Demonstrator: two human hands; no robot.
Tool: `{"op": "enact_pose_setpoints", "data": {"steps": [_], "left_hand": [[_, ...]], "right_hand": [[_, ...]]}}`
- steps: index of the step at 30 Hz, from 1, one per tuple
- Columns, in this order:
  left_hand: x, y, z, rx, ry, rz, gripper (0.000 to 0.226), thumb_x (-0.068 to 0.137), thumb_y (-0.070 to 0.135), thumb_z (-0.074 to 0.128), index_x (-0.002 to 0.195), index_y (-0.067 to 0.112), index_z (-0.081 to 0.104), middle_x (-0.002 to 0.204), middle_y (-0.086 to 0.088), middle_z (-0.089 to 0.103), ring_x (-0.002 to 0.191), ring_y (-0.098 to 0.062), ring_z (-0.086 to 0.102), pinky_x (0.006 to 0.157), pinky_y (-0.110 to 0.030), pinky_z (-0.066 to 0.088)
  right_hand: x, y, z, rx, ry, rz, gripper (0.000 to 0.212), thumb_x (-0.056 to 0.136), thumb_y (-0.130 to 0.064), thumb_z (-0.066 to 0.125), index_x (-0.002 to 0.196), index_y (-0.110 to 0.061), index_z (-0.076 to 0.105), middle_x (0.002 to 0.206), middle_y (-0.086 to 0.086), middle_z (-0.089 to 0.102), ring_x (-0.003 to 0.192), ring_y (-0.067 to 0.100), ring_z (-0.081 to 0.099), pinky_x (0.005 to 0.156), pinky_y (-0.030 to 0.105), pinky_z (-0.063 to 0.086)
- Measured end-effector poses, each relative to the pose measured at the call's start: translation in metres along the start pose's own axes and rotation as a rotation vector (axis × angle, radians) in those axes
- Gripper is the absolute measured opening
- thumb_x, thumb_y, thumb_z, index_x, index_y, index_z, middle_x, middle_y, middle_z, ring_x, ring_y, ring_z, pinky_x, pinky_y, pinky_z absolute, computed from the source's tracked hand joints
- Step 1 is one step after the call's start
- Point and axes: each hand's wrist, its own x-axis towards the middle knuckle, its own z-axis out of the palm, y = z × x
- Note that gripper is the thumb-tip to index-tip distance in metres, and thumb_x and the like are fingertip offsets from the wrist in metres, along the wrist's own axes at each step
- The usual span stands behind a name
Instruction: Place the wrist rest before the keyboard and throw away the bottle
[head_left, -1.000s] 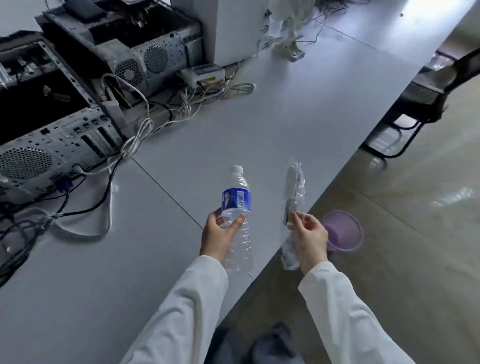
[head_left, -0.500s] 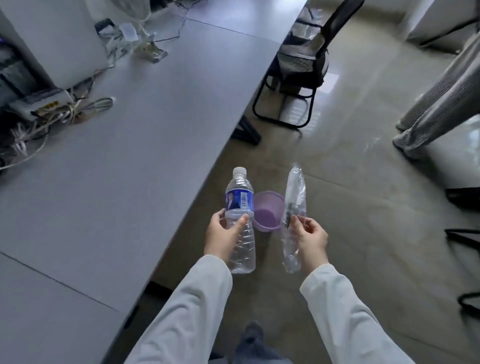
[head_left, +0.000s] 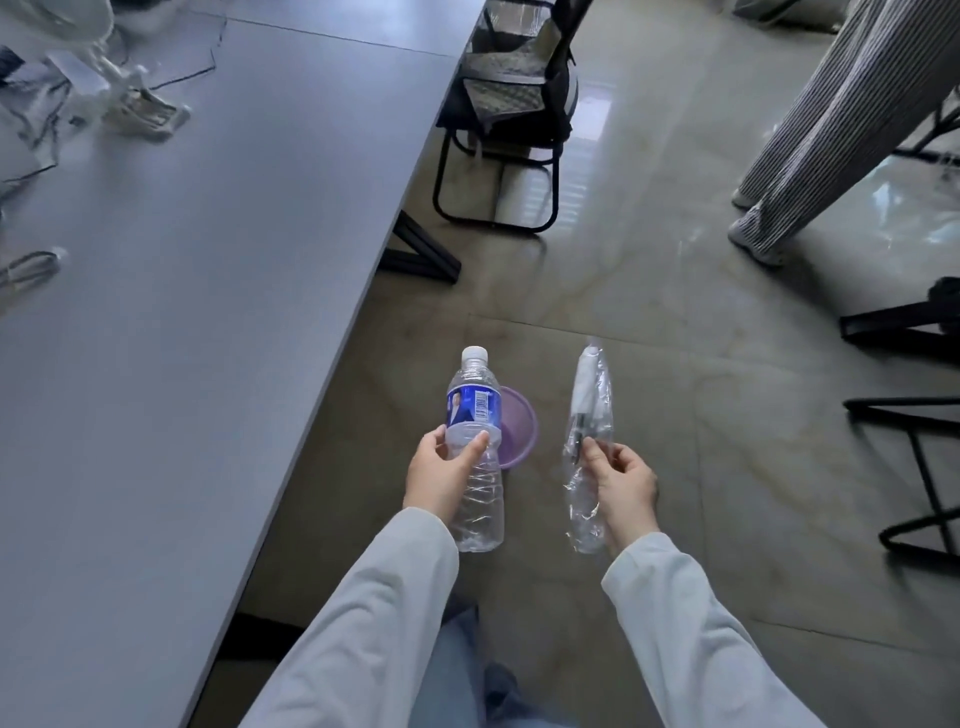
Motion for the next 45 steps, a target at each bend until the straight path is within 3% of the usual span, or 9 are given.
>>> {"op": "enact_pose_setpoints", "data": {"steps": [8, 14, 21, 28, 32, 37, 40, 42, 45], "left_hand": [[0.078, 0.008, 0.011, 0.034, -0.018, -0.091, 0.062, 0.078, 0.038, 0.066, 0.130, 0.010, 0.047, 0.125, -0.008, 0.060, 0.109, -0.025, 0.062, 0.094, -0.037, 0.049], [0.133, -0.004, 0.030, -0.023, 0.015, -0.224, 0.053, 0.079, 0.035, 0.066, 0.122, 0.010, 0.049, 0.119, -0.008, 0.061, 0.108, -0.028, 0.063, 0.098, -0.044, 0.049], [0.257, -0.068, 0.068, -0.004, 0.028, -0.242, 0.036, 0.082, 0.031, 0.062, 0.110, 0.009, 0.053, 0.109, -0.010, 0.063, 0.101, -0.029, 0.063, 0.099, -0.047, 0.048], [0.354, -0.155, 0.095, 0.072, -0.022, -0.363, 0.063, 0.082, 0.039, 0.061, 0.132, 0.007, 0.043, 0.129, -0.016, 0.057, 0.114, -0.032, 0.059, 0.100, -0.044, 0.046], [0.397, -0.186, 0.103, 0.088, -0.034, -0.362, 0.062, 0.082, 0.038, 0.061, 0.132, 0.005, 0.046, 0.128, -0.019, 0.059, 0.113, -0.035, 0.060, 0.102, -0.046, 0.046], [0.430, -0.195, 0.108, 0.074, -0.062, -0.366, 0.085, 0.074, 0.058, 0.056, 0.140, 0.011, 0.036, 0.143, -0.004, 0.046, 0.127, -0.030, 0.050, 0.107, -0.039, 0.038], [0.437, -0.200, 0.107, 0.106, -0.017, -0.350, 0.061, 0.089, 0.044, 0.046, 0.137, 0.006, 0.040, 0.140, -0.006, 0.049, 0.127, -0.028, 0.049, 0.101, -0.036, 0.038], [0.437, -0.200, 0.104, 0.106, 0.017, -0.335, 0.061, 0.090, 0.041, 0.046, 0.139, 0.006, 0.037, 0.144, -0.012, 0.047, 0.129, -0.029, 0.048, 0.106, -0.038, 0.036], [0.426, -0.190, 0.105, 0.114, 0.044, -0.324, 0.064, 0.091, 0.040, 0.046, 0.144, 0.008, 0.028, 0.150, -0.012, 0.038, 0.136, -0.029, 0.039, 0.110, -0.039, 0.032]], "right_hand": [[0.061, 0.013, 0.031, 0.031, 0.005, 0.087, 0.018, 0.080, -0.021, 0.065, 0.064, -0.019, 0.058, 0.068, 0.001, 0.057, 0.072, 0.019, 0.048, 0.071, 0.035, 0.044], [0.118, 0.024, 0.040, -0.027, -0.090, 0.168, 0.017, 0.081, -0.019, 0.065, 0.065, -0.016, 0.058, 0.067, 0.002, 0.055, 0.070, 0.019, 0.046, 0.066, 0.031, 0.042], [0.232, 0.111, 0.070, -0.130, -0.184, 0.216, 0.014, 0.081, -0.022, 0.064, 0.072, -0.012, 0.062, 0.073, 0.004, 0.060, 0.069, 0.017, 0.049, 0.068, 0.031, 0.044], [0.317, 0.215, 0.105, -0.292, -0.301, 0.333, 0.015, 0.079, -0.014, 0.062, 0.066, -0.006, 0.062, 0.074, 0.011, 0.061, 0.071, 0.021, 0.051, 0.072, 0.032, 0.043], [0.358, 0.246, 0.123, -0.372, -0.404, 0.408, 0.026, 0.079, -0.013, 0.062, 0.089, 0.012, 0.063, 0.072, 0.015, 0.058, 0.066, 0.024, 0.053, 0.062, 0.030, 0.044], [0.381, 0.251, 0.141, -0.288, -0.545, 0.560, 0.047, 0.086, -0.046, 0.050, 0.107, -0.005, 0.058, 0.087, 0.006, 0.062, 0.074, 0.019, 0.058, 0.056, 0.020, 0.048], [0.391, 0.255, 0.141, -0.283, -0.519, 0.565, 0.060, 0.087, -0.053, 0.041, 0.124, -0.008, 0.047, 0.112, 0.005, 0.056, 0.096, 0.019, 0.050, 0.082, 0.028, 0.038], [0.395, 0.258, 0.143, -0.319, -0.458, 0.518, 0.073, 0.083, -0.057, 0.044, 0.133, -0.004, 0.041, 0.134, 0.007, 0.051, 0.114, 0.023, 0.049, 0.089, 0.033, 0.035], [0.384, 0.250, 0.144, -0.326, -0.420, 0.461, 0.084, 0.075, -0.062, 0.052, 0.137, -0.009, 0.036, 0.141, 0.010, 0.047, 0.126, 0.028, 0.047, 0.098, 0.038, 0.037]]}}
